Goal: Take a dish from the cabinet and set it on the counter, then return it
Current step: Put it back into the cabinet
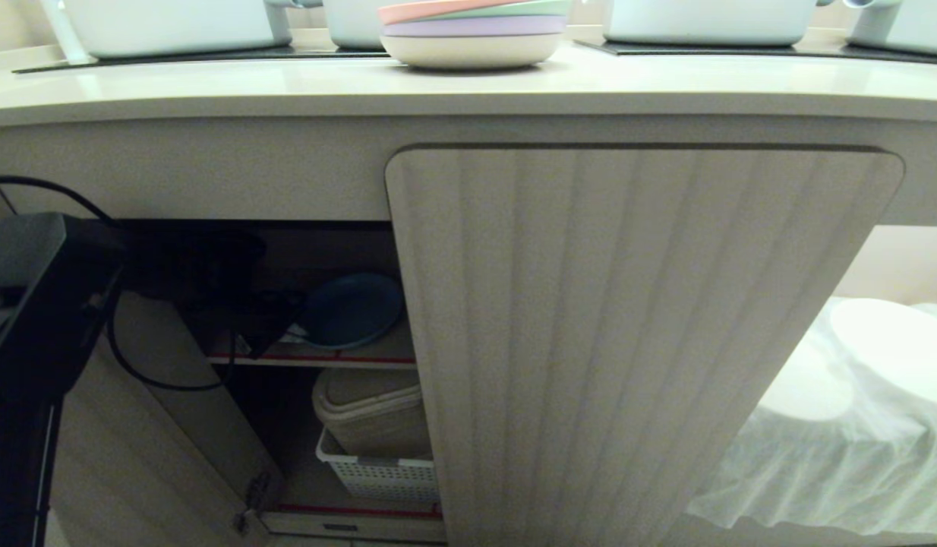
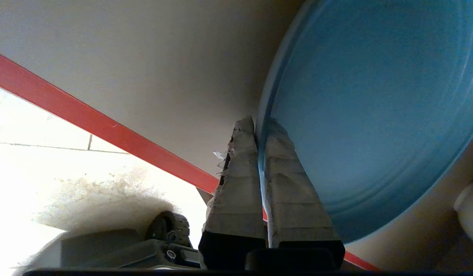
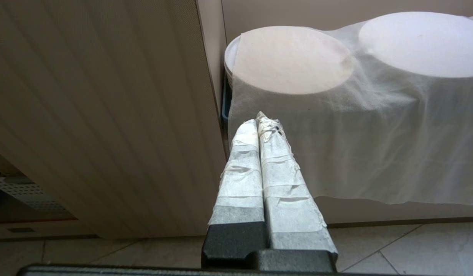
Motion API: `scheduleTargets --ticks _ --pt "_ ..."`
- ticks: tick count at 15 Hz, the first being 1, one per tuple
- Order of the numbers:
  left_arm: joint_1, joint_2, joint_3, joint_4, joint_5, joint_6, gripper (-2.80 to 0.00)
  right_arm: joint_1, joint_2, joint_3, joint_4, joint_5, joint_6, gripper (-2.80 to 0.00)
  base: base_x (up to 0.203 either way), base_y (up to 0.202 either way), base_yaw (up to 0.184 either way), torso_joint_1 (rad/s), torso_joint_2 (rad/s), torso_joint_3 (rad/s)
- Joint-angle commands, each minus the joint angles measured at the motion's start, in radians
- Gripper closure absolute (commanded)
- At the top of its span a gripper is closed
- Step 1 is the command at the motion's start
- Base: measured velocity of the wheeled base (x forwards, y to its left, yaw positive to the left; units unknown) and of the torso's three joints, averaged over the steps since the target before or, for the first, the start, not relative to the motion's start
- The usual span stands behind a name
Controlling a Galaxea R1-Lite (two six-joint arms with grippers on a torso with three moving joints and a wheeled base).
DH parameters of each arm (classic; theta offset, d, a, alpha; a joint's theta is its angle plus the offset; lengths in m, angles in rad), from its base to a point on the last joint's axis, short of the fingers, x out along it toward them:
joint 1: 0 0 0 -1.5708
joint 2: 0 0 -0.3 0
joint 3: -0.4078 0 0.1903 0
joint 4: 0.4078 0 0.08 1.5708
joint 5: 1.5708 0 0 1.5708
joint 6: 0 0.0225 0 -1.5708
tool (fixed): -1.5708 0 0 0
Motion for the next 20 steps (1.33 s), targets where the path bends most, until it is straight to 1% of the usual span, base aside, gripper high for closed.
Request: scheduleTargets --ticks 1,20 --pt "0.0 0.005 -0.002 0.003 0.0 -0.005 0.0 0.0 0.0 0.0 0.0 0.0 0.001 0.0 0.0 0.0 0.0 0.0 0.0 0.0" --pt "0.0 -0.003 0.007 0.005 0.0 -0.007 0.0 0.001 0.0 0.0 0.0 0.0 0.001 0.0 0.0 0.0 0.0 0.0 0.0 0.0"
